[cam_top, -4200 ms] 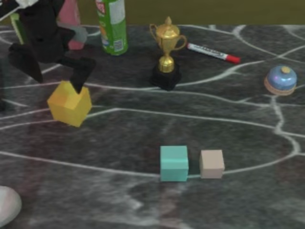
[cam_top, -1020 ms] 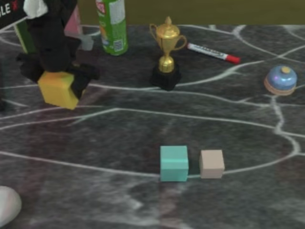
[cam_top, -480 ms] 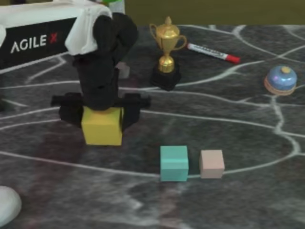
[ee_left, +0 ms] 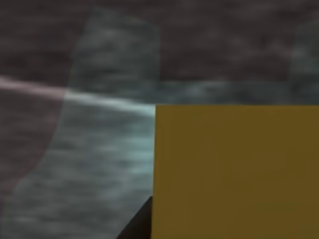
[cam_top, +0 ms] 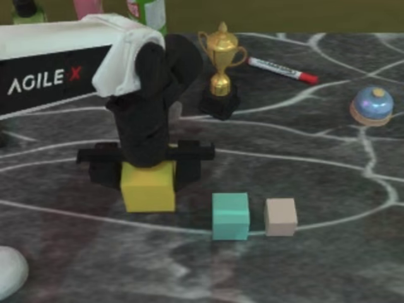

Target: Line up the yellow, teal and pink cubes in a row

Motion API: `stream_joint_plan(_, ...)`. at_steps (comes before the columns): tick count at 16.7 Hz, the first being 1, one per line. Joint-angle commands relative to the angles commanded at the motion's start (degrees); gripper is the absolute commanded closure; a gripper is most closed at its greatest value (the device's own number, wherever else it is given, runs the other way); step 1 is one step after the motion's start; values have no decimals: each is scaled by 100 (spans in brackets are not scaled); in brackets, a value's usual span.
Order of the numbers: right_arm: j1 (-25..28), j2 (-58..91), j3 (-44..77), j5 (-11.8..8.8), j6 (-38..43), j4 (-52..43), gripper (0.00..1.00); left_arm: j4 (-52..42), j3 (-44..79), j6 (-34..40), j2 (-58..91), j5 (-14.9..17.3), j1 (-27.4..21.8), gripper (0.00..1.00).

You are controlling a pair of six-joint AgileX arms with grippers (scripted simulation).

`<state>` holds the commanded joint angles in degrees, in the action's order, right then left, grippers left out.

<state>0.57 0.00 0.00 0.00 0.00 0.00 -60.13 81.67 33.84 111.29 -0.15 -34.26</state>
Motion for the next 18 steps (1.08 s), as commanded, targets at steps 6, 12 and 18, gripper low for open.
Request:
stream_joint_plan(6, 0, 0, 0, 0, 0, 0, 0, 606, -354, -14, 255, 0, 39, 100)
stream_joint_plan(12, 0, 0, 0, 0, 0, 0, 0, 1445, -842, -30, 603, 4, 22, 100)
stream_joint_plan(18, 0, 0, 0, 0, 0, 0, 0, 1445, -842, -30, 603, 4, 22, 77)
